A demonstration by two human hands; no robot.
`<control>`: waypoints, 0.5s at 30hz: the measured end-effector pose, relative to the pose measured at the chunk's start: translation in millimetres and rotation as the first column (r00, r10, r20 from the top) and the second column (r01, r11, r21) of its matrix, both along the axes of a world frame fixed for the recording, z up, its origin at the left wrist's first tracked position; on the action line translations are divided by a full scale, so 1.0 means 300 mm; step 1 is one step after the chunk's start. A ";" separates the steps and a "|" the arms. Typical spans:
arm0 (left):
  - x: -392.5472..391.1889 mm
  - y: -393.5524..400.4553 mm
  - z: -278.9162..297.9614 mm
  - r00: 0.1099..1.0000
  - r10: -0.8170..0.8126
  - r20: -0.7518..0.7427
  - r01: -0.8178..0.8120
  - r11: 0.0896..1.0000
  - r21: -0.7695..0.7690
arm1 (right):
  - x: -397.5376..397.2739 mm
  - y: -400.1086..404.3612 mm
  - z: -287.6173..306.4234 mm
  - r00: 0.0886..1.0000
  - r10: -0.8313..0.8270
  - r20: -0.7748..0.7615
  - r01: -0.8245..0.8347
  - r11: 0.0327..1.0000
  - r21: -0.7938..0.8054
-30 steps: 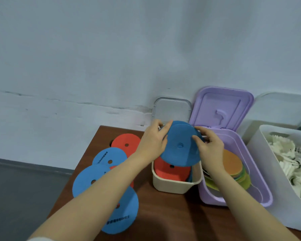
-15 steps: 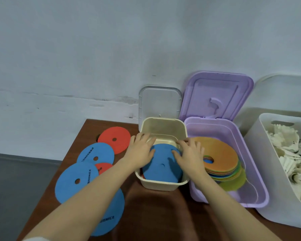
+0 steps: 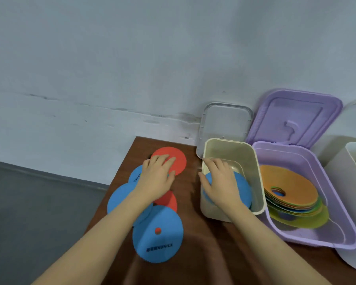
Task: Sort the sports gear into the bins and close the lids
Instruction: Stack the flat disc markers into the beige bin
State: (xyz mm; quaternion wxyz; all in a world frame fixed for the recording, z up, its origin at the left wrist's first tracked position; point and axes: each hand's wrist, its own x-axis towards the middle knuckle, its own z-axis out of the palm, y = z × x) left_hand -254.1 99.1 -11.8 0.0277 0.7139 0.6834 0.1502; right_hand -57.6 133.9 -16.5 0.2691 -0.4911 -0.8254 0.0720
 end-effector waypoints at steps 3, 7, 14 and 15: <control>-0.131 -0.075 -0.048 0.999 0.040 -0.014 -0.041 0.995 -0.086 | -0.121 -0.059 -0.029 0.999 0.013 -0.037 -0.013 1.000 -0.014; -0.272 -0.151 -0.135 0.994 0.107 -0.033 -0.111 0.953 -0.280 | -0.253 -0.139 -0.095 0.998 0.031 0.049 -0.025 0.992 -0.122; -0.421 -0.221 -0.323 0.981 0.183 -0.061 -0.182 0.773 -0.608 | -0.349 -0.270 -0.295 0.937 -0.134 0.322 0.299 0.786 -0.542; -0.435 -0.226 -0.344 0.982 0.183 -0.050 -0.174 0.762 -0.624 | -0.357 -0.295 -0.321 0.927 -0.184 0.326 0.351 0.733 -0.583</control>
